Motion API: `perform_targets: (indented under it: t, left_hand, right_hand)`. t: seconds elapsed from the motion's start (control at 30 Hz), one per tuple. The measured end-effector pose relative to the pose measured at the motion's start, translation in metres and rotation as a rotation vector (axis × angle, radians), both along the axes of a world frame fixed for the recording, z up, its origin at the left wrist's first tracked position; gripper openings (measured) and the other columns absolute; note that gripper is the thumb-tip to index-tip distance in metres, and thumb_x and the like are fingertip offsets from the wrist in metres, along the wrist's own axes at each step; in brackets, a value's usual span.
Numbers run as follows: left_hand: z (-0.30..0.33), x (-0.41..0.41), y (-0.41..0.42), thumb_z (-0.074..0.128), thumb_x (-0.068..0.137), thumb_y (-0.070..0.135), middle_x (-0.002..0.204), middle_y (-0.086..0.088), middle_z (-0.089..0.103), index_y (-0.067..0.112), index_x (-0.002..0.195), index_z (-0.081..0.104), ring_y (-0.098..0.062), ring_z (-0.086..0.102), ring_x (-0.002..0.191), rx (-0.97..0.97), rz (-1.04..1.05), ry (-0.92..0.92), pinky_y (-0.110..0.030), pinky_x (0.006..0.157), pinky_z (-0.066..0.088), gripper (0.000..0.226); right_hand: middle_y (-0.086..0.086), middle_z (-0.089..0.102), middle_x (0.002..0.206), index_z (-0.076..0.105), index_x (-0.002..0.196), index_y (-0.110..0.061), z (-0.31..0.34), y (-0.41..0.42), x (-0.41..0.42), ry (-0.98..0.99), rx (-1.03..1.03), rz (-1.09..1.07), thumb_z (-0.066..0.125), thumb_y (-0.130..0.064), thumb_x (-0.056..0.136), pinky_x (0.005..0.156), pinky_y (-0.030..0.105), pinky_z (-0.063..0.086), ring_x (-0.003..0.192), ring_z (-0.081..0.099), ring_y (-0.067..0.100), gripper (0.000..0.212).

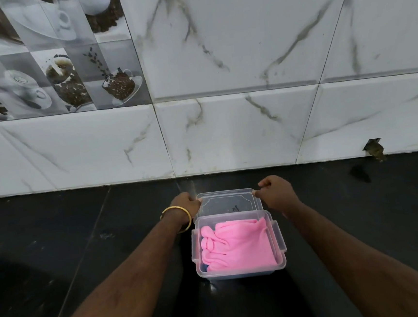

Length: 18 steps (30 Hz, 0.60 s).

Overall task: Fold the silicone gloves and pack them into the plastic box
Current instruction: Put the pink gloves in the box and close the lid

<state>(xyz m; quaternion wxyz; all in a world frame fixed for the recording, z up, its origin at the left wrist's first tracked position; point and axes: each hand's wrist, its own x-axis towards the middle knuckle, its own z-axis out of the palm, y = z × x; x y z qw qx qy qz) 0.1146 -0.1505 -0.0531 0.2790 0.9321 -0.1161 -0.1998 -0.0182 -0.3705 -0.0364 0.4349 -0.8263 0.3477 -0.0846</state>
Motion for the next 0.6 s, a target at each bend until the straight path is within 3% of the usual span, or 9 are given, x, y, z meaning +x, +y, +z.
perform_targets:
  t: [0.17, 0.27, 0.4, 0.5, 0.6]
  left_hand:
    - [-0.027, 0.007, 0.001, 0.049, 0.095, 0.044, 0.110, -0.025, 0.068, -0.005, 0.107, 0.067, -0.039, 0.066, 0.099, -0.028, 0.077, 0.188, -0.038, 0.084, 0.052, 0.053]
    - [-0.034, 0.008, 0.000, 0.047, 0.095, 0.047, 0.113, -0.023, 0.068, -0.004, 0.110, 0.067, -0.037, 0.066, 0.097, -0.056, 0.110, 0.226, -0.038, 0.086, 0.054, 0.057]
    - [-0.030, 0.006, -0.004, 0.049, 0.093, 0.052, 0.117, -0.023, 0.067, -0.004, 0.118, 0.063, -0.038, 0.066, 0.102, -0.138, 0.197, 0.275, -0.046, 0.092, 0.055, 0.063]
    - [-0.017, 0.002, -0.006, 0.048, 0.091, 0.055, 0.114, -0.023, 0.068, -0.003, 0.116, 0.064, -0.038, 0.067, 0.100, -0.195, 0.246, 0.281, -0.047, 0.092, 0.055, 0.065]
    - [0.007, 0.001, -0.010, 0.046, 0.091, 0.059, 0.111, -0.026, 0.068, -0.004, 0.112, 0.065, -0.041, 0.067, 0.101, -0.287, 0.265, 0.217, -0.047, 0.091, 0.055, 0.069]
  right_hand:
    - [0.014, 0.061, 0.083, 0.064, 0.091, 0.000, -0.023, -0.006, 0.011, 0.247, 0.173, 0.005, 0.076, -0.026, 0.083, 0.055, 0.030, 0.048, 0.067, 0.056, 0.021, 0.030]
    - [0.020, 0.066, 0.105, 0.063, 0.111, 0.007, -0.032, -0.005, 0.015, 0.297, 0.290, 0.020, 0.076, -0.026, 0.084, 0.068, 0.035, 0.054, 0.085, 0.064, 0.027, 0.045]
    - [0.022, 0.066, 0.110, 0.061, 0.116, 0.007, -0.033, -0.005, 0.015, 0.273, 0.349, 0.007, 0.076, -0.025, 0.084, 0.078, 0.041, 0.056, 0.097, 0.066, 0.033, 0.048]
    - [0.015, 0.064, 0.094, 0.063, 0.109, 0.006, -0.024, -0.003, 0.014, 0.210, 0.340, 0.008, 0.075, -0.026, 0.084, 0.059, 0.031, 0.050, 0.080, 0.063, 0.025, 0.042]
    - [0.010, 0.057, 0.080, 0.063, 0.090, 0.001, -0.005, -0.004, 0.014, 0.083, 0.279, -0.001, 0.074, -0.029, 0.084, 0.058, 0.030, 0.045, 0.067, 0.053, 0.019, 0.032]
